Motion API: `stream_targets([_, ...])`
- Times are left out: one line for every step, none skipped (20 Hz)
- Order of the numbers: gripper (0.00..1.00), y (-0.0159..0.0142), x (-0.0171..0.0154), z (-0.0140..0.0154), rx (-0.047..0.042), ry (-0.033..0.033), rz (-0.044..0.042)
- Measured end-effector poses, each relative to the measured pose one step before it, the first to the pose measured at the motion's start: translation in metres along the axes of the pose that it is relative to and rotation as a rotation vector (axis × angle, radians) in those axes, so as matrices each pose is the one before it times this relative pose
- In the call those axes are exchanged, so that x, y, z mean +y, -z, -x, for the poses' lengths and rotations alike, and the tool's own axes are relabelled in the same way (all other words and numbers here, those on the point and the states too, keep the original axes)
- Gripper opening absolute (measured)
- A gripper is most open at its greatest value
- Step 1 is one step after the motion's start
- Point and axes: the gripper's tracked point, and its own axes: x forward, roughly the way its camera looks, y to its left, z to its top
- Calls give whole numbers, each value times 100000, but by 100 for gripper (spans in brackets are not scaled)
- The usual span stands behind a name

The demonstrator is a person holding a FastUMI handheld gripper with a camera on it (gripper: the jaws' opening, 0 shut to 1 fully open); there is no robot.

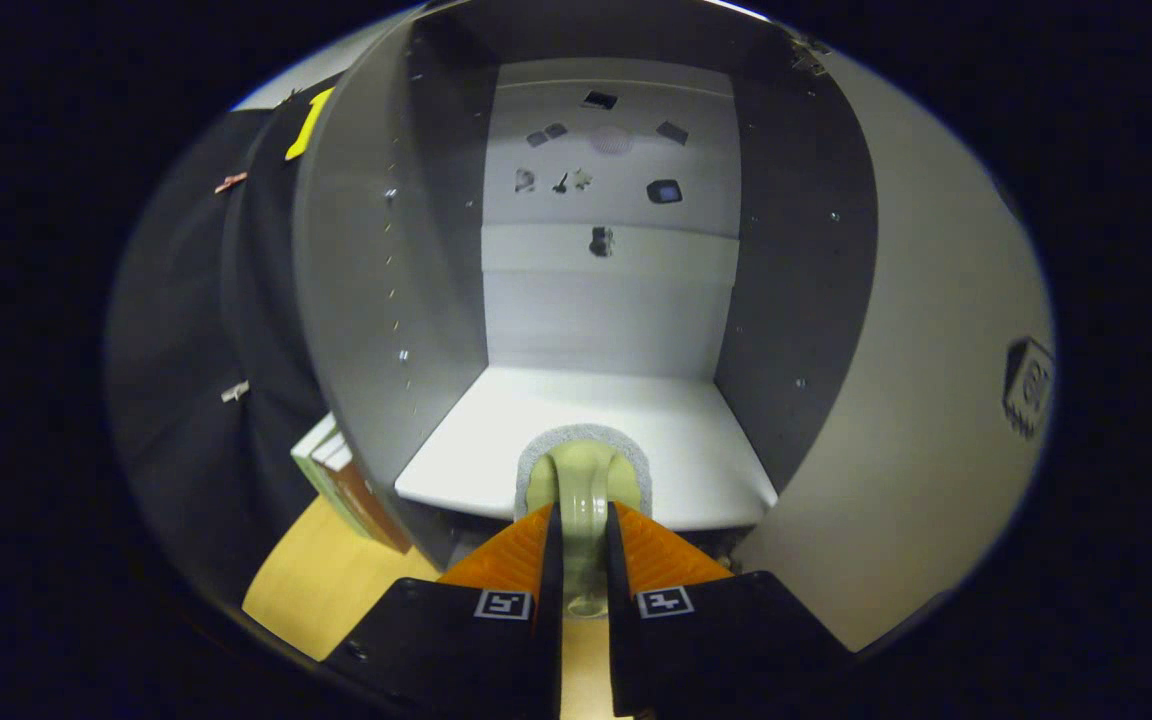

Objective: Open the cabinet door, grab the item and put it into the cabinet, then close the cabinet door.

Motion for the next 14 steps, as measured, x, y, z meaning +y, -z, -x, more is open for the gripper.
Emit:
stream_targets([24,-1393,-408,-1073,-1725,596,148])
stream_targets([24,-1392,-248,-1382,-1917,348,-1547])
stream_targets([24,-999,-112,-1438,-1236,-119,-2649])
stream_targets([23,-495,71,-1312,-785,-134,-2377])
stream_targets([23,-450,-124,-1292,-1034,558,-773])
stream_targets([23,-143,-405,-1315,-376,1610,398])
stream_targets([23,246,-188,-1316,587,888,573])
stream_targets([23,552,140,-1149,1588,-196,-606])
stream_targets([23,490,187,-1056,1509,-772,-1098])
stream_targets([23,386,37,-1133,864,141,-278])
stream_targets([23,149,-159,-799,333,952,598])
stream_targets([23,215,12,-791,285,811,750])
stream_targets([23,214,131,-663,975,-265,116])
stream_targets([23,38,163,-746,414,-210,-430])
